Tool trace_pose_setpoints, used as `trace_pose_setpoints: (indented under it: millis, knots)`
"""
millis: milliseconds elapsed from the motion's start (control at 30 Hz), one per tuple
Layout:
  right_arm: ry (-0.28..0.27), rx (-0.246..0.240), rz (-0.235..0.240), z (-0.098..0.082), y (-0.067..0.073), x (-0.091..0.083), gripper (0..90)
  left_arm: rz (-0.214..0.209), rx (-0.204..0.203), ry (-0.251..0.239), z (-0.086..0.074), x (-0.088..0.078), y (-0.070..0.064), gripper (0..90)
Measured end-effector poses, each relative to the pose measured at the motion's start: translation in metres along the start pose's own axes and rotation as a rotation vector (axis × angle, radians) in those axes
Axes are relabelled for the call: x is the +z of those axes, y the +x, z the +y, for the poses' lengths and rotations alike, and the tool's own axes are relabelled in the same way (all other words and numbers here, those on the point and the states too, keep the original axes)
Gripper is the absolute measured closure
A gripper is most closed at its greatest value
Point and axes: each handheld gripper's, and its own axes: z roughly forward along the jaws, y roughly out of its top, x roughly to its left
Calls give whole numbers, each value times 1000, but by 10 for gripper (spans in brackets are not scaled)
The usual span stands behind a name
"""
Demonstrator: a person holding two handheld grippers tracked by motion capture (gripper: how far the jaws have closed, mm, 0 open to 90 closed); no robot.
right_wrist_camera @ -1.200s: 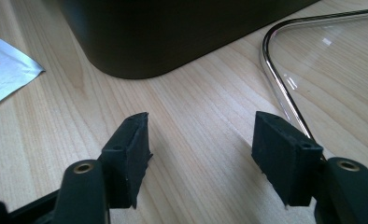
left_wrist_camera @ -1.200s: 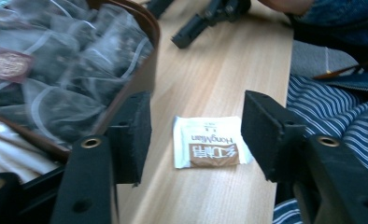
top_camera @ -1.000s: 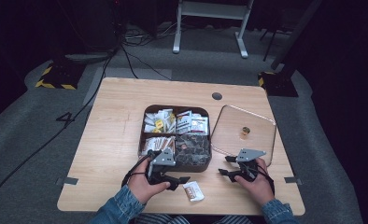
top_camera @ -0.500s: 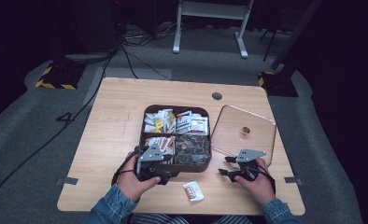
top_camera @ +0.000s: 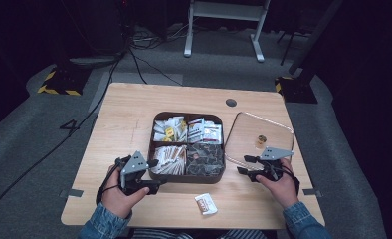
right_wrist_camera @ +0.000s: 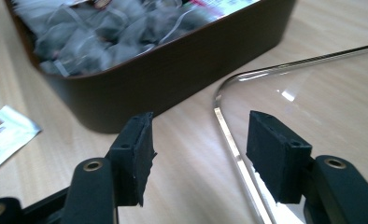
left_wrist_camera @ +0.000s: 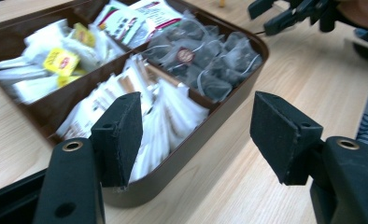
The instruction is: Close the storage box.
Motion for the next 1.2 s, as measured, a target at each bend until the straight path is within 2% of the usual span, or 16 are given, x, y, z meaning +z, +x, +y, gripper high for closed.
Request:
trace_pose_setpoints:
  millis: [133, 300, 400, 533, 767, 933, 1067, 1200]
  knots:
    - [-12, 8, -39, 2, -13, -6, 416, 42, -25, -8, -6, -8, 4, 336]
    - [20, 4, -123, 6, -26, -10, 414, 82, -57, 17, -18, -15, 11, 324]
    - [12, 35, -142, 8, -35, -12, 408, 107, -78, 32, -25, -20, 16, 320]
    - [9, 74, -182, 9, -49, -15, 399, 144, -102, 78, -37, -24, 22, 300]
    - [9, 130, -233, 7, -70, -13, 398, 190, -165, 131, -64, -16, 29, 299]
    - [8, 175, -261, 4, -83, -11, 390, 226, -168, 168, -81, -7, 33, 283]
    - [14, 212, -270, -1, -91, -6, 381, 240, -165, 164, -87, -6, 37, 273]
    - [23, 208, -285, -4, -95, 1, 356, 256, -180, 168, -91, -4, 41, 258]
